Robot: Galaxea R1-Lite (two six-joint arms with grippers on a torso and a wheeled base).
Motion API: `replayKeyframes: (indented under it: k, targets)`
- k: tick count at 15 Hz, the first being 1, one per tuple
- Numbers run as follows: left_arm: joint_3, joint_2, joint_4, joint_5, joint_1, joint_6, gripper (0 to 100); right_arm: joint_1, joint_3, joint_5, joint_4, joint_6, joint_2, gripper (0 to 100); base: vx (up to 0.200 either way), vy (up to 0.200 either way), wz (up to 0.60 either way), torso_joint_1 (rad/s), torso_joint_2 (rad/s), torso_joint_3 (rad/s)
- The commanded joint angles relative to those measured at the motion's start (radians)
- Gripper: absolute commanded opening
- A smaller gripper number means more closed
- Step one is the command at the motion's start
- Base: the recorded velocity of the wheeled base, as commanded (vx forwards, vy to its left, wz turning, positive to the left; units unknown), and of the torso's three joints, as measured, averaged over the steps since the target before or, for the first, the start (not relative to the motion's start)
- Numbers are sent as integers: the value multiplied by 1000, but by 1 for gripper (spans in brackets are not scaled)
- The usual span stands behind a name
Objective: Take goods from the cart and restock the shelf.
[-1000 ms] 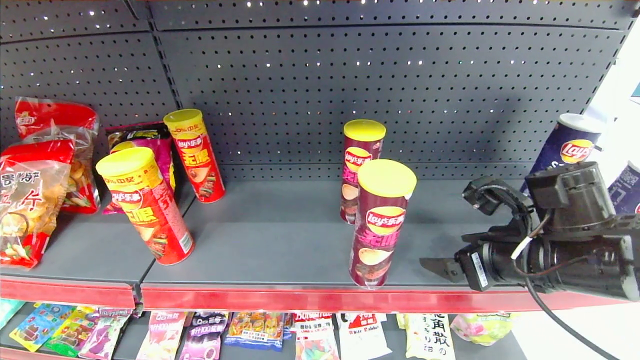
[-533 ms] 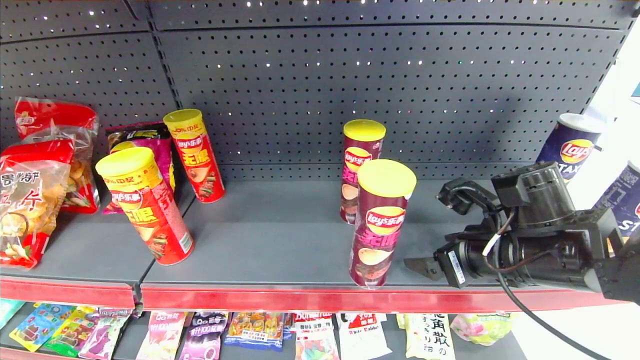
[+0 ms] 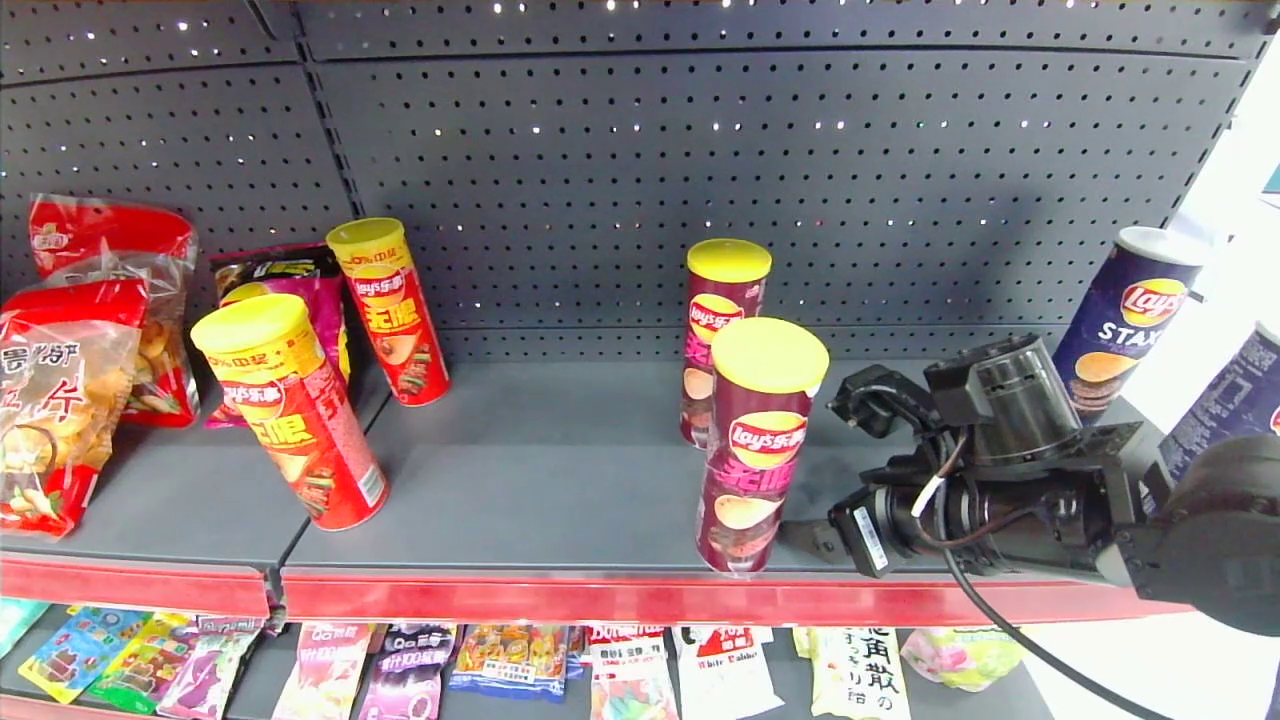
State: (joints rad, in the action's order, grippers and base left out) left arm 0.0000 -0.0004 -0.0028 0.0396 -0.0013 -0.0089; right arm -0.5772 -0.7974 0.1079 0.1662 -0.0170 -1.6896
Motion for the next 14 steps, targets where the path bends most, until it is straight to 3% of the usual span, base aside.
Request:
replayKeyframes:
  k: [1,14]
  targets:
    - [0,0,0,0,0,0,100,2,4,1,1,0,-16,100,0,0,0,0,0,0]
    - [0,0,0,0,0,0,100,-33,-11,1,3,0,-22,100,0,0,0,0,0,0]
